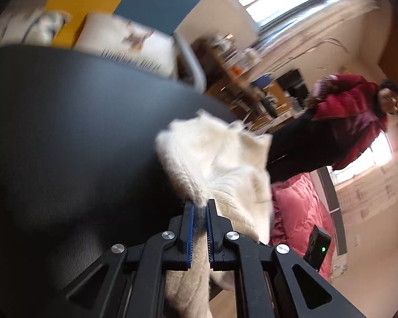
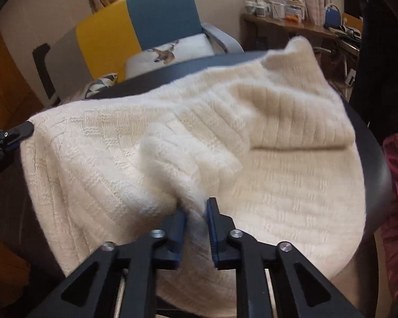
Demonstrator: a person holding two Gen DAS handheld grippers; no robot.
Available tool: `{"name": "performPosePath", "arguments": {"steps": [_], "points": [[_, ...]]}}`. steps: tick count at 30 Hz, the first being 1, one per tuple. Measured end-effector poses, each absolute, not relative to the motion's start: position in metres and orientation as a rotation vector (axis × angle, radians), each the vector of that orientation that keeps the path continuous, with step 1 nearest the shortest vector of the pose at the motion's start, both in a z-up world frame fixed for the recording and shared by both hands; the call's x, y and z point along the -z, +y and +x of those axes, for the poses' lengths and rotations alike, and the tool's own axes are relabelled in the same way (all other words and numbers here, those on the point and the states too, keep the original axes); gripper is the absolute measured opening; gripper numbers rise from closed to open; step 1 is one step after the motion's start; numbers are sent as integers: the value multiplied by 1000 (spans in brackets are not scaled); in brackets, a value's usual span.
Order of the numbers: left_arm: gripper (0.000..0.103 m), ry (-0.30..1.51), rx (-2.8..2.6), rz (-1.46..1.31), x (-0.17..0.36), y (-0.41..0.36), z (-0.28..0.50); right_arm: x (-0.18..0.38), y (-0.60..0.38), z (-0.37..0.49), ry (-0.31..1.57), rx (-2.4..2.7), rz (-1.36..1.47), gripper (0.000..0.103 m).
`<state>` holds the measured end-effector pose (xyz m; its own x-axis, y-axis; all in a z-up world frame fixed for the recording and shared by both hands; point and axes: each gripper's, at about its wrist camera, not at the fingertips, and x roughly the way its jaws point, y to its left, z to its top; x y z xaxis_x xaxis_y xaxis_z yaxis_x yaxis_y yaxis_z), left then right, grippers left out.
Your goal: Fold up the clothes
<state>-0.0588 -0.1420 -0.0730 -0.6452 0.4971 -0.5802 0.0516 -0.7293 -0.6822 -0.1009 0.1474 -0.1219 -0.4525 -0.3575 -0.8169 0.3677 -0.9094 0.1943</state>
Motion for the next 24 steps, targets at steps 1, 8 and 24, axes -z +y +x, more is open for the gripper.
{"name": "performPosePath", "arguments": {"steps": [1, 8, 24], "points": [[8, -984, -2437, -1157, 67, -141, -60, 115, 148, -106, 24, 2362, 1320, 35], [8, -996, -2438, -1190, 60, -144, -57, 88, 144, -165, 158, 2385, 1336, 39], [8, -982, -2474, -1248, 93, -151, -31, 165, 126, -254, -292, 2318, 1741, 18]]}}
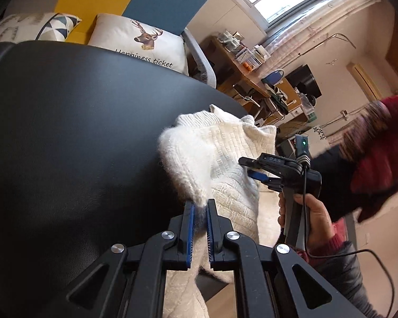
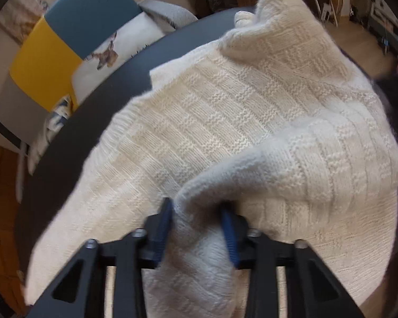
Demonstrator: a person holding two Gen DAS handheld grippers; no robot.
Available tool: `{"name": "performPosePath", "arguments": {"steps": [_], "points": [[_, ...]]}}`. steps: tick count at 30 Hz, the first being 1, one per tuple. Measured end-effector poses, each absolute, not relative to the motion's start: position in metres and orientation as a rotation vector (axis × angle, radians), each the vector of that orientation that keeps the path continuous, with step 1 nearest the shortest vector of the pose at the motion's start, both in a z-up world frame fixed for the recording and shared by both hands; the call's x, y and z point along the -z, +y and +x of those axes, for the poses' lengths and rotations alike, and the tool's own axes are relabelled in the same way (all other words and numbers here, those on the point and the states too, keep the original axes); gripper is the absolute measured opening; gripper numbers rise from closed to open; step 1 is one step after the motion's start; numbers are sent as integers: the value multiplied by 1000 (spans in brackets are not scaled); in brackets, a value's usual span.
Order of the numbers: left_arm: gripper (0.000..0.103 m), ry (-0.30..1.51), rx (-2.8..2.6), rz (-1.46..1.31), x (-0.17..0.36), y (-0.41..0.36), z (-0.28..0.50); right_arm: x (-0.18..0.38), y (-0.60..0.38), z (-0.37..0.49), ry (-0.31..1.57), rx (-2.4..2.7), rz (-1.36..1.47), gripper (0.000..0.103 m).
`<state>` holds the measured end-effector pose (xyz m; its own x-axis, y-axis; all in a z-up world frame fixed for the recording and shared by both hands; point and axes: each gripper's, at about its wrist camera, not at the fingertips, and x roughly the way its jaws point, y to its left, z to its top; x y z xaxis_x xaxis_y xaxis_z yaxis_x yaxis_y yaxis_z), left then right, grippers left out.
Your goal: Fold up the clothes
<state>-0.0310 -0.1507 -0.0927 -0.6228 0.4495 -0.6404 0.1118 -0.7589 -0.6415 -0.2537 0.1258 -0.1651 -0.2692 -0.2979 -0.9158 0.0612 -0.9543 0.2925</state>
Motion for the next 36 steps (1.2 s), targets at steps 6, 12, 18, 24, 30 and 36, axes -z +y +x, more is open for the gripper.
{"name": "performPosePath", "arguments": {"steps": [6, 12, 18, 24, 30, 36], "points": [[8, -1101, -2493, -1207, 96, -164, -22, 151, 115, -239, -218, 2367, 1605, 8], [8, -1187, -2585, -1062, 67, -195, -7, 92, 106, -218, -329, 2319, 1362, 8], [8, -1211, -2728, -939, 22, -248, 7, 62, 72, -201, -444, 2232, 1230, 8], [8, -1155, -2953, -939, -11, -314, 7, 67, -3, -201, -460, 2099, 1241, 8], [9, -1166, -3064, -1191, 12, -397, -18, 109, -89, -210, -432, 1923, 1369, 24], [9, -1122, -3078, -1406, 48, -437, -21, 98, -92, -190, -254, 1937, 1275, 25]]}}
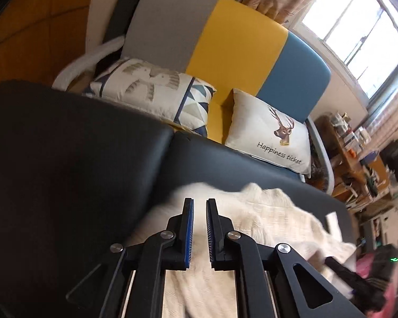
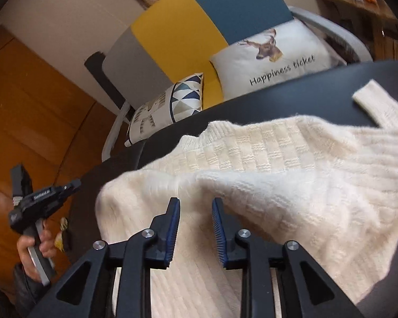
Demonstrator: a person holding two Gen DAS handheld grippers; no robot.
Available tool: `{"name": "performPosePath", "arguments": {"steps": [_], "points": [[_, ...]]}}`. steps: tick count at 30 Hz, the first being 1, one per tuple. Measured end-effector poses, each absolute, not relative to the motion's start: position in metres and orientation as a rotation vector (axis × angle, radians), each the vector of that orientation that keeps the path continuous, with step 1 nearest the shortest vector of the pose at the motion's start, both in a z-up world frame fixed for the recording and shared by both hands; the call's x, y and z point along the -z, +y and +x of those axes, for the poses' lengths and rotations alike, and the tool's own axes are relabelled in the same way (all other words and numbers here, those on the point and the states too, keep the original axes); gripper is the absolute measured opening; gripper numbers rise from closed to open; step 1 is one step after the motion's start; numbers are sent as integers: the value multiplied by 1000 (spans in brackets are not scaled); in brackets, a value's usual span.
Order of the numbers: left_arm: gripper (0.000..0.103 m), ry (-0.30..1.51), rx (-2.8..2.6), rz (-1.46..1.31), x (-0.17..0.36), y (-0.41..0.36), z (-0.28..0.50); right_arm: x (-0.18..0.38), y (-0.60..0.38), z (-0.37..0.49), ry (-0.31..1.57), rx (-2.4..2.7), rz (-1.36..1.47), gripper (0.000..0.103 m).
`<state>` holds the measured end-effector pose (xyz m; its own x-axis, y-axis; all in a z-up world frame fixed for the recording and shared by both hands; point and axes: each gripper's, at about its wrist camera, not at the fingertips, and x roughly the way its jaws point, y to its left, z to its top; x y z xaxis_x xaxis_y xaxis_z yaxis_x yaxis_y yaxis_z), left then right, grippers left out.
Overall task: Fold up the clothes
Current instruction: 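Lower the sweater flat onto the table and open both tools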
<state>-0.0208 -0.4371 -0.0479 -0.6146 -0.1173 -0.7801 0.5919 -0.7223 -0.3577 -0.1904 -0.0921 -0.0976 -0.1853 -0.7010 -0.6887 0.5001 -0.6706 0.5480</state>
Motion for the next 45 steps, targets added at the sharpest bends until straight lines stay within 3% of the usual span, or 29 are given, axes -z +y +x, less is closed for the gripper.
{"name": "performPosePath", "arguments": {"steps": [3, 10, 14, 18, 24, 33, 35, 37, 39, 41, 45], "points": [[10, 915, 2387, 1069, 50, -436, -7, 93, -75, -173, -131, 1937, 1237, 25], [21, 932, 2522, 1264, 72, -358, 51, 112, -38, -109, 200, 1867, 1249, 28], [21, 1105, 2372, 1259, 105, -350, 109, 131, -50, -61, 362, 1806, 1218, 29], [31, 1217, 2171, 1196, 138, -362, 175, 146, -81, -23, 520, 1726, 1172, 29], [48, 1251, 2093, 1154, 165, -366, 227, 156, -103, -6, 525, 1697, 1173, 29], [49, 1446, 2079, 1211, 194, -350, 207, 163, -106, -12, 511, 1757, 1222, 29], [47, 1407, 2093, 1194, 191, -346, 206, 163, -105, -14, 526, 1773, 1227, 29], [21, 1325, 2118, 1211, 189, -341, 203, 164, -105, -15, 541, 1790, 1232, 29], [12, 1257, 2141, 1220, 186, -336, 200, 165, -104, -16, 557, 1807, 1237, 29], [9, 1261, 2151, 1193, 183, -333, 200, 166, -103, -17, 581, 1815, 1240, 23], [7, 1341, 2147, 1075, 174, -336, 205, 172, -104, -11, 670, 1786, 1224, 24]]}}
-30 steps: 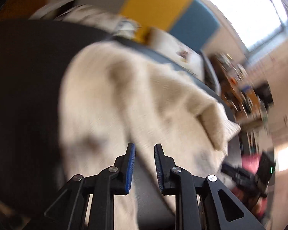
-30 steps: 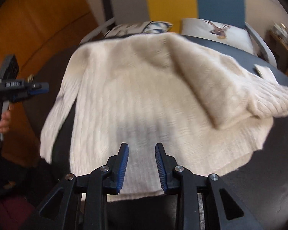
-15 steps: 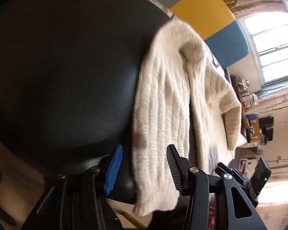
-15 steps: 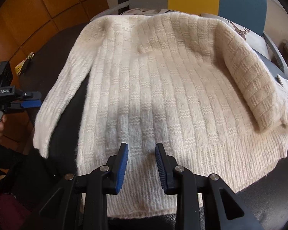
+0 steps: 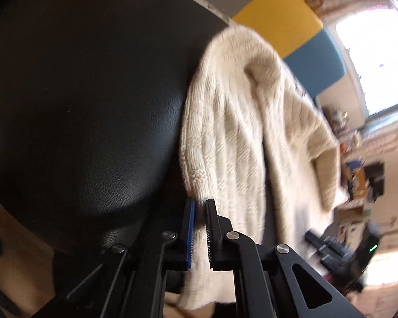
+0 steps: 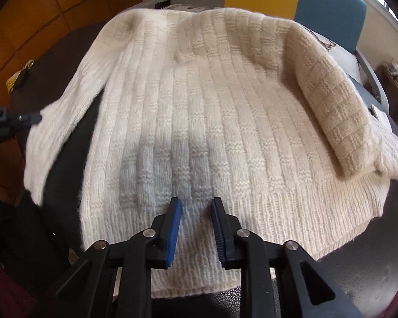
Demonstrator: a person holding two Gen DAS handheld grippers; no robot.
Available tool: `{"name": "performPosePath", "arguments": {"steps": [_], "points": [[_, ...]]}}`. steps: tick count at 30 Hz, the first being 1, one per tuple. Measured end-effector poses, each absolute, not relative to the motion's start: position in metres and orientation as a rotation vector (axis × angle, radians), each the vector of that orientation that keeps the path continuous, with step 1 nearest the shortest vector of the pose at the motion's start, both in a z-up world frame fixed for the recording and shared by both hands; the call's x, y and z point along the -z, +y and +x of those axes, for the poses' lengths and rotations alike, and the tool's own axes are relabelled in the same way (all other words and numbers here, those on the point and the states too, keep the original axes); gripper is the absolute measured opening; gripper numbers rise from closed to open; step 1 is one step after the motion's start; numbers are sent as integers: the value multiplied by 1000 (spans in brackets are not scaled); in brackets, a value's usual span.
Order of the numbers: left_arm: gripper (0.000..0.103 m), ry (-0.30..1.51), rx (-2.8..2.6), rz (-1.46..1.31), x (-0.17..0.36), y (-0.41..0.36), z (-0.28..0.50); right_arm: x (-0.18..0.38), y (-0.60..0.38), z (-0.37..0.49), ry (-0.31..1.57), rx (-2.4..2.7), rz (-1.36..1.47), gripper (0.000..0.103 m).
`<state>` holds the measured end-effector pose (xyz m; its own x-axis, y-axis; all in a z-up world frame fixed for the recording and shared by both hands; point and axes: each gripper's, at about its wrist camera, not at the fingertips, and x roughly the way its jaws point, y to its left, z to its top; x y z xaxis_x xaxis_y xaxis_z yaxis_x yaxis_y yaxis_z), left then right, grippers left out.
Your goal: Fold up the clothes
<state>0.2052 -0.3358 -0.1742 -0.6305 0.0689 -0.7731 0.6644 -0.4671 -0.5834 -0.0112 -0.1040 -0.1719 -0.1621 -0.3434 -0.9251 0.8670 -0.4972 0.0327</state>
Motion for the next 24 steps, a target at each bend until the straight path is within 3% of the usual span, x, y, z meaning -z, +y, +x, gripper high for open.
{"name": "performPosePath", "arguments": {"steps": [3, 11, 16, 20, 24], "points": [[6, 1315, 2173, 984, 159, -345, 211, 172, -111, -5, 751, 1766, 1199, 19], [5, 1162, 2204, 735, 86, -418, 216, 165, -141, 14, 720, 1700, 1258, 19], [5, 1021, 2114, 717, 54, -472, 206, 164, -174, 32, 690, 1641, 1280, 19], [10, 1031, 1969, 773, 54, -506, 205, 163, -202, 39, 601, 1596, 1309, 19], [25, 1108, 2010, 845, 63, -494, 205, 150, -194, 20, 255, 1513, 1342, 20]]}}
